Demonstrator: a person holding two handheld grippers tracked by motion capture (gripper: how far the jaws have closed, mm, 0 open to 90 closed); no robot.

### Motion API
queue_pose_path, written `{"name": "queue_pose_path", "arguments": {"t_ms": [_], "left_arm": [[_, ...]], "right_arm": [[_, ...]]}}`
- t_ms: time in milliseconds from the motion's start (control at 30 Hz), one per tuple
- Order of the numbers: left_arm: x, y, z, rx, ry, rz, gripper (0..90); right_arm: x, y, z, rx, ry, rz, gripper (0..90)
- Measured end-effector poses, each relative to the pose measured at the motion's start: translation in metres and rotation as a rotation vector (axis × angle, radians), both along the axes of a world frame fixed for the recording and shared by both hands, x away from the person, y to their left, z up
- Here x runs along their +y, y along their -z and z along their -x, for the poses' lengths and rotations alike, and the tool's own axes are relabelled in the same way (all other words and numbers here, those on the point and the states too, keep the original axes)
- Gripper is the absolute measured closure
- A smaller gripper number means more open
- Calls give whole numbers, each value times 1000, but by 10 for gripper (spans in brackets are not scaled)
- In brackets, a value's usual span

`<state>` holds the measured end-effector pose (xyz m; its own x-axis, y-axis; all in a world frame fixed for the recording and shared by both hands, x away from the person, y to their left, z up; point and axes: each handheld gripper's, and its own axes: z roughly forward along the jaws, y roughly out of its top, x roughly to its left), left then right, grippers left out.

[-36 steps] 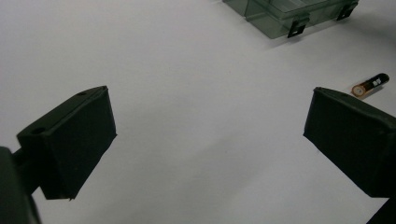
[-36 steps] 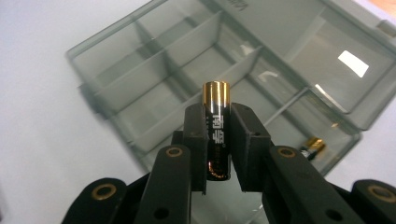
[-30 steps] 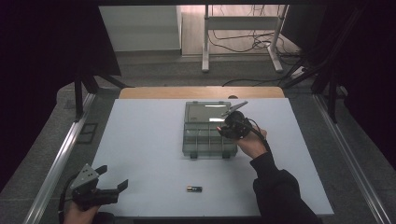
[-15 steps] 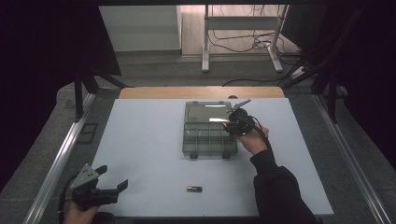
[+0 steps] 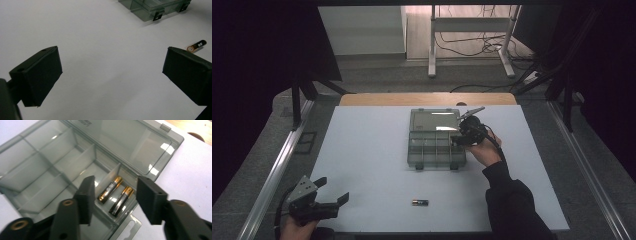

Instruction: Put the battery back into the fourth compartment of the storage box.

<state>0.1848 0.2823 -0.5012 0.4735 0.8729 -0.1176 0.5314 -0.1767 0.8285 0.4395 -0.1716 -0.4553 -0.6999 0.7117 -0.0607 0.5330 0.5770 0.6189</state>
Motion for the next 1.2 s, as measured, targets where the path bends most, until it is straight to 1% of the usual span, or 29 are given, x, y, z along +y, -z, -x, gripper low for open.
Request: {"name": "queue_pose_path", "arguments": {"t_ms": [67, 100, 200, 267, 333, 400, 467, 533, 700, 767, 800, 833, 967, 1000, 1067, 1200], "left_arm": [[0, 0, 0, -1, 1, -1, 27], [0, 0, 0, -1, 1, -1, 27], [0, 0, 0, 0, 1, 0, 27], [0, 0, 0, 1, 0, 1, 27], [0, 0, 0, 0, 1, -1, 27], [0, 0, 0, 0, 1, -2, 27], [0, 0, 0, 0, 0, -1, 27], [0, 0, 0, 0, 0, -1, 27], [0, 0, 0, -1, 1, -3, 27], [0, 0, 0, -1, 1, -2, 27], [0, 0, 0, -1, 1, -3, 27], [-1, 0, 0, 0, 1, -3, 27], [-1, 0, 0, 0, 1, -6, 27], [-1, 0, 0, 0, 1, -6, 27], [-1, 0, 0, 0, 1, -6, 27], [-1, 0, 0, 0, 2, -8, 27]], "right_arm": [[0, -3, 5, -9, -12, -5, 373], [1, -4, 8, -5, -25, -8, 341], [3, -7, 18, -24, -57, 15, 224], [4, -9, 24, -26, -83, 17, 198], [4, -10, 32, -13, -112, 4, 162], [4, -11, 36, -3, -127, -4, 128], [5, -11, 40, 22, -144, -13, 87], [7, -9, 46, 46, -161, -10, 51], [13, -5, 59, 68, -201, 26, 0], [15, -5, 65, 68, -224, 35, 0], [16, -4, 68, 65, -235, 33, 0], [17, -5, 72, 71, -240, 32, 0], [22, -7, 83, 81, -254, 6, 0], [24, -7, 85, 86, -253, 2, 0], [27, -7, 91, 113, -261, -8, 0], [35, -6, 102, 132, -278, 7, 0]]}}
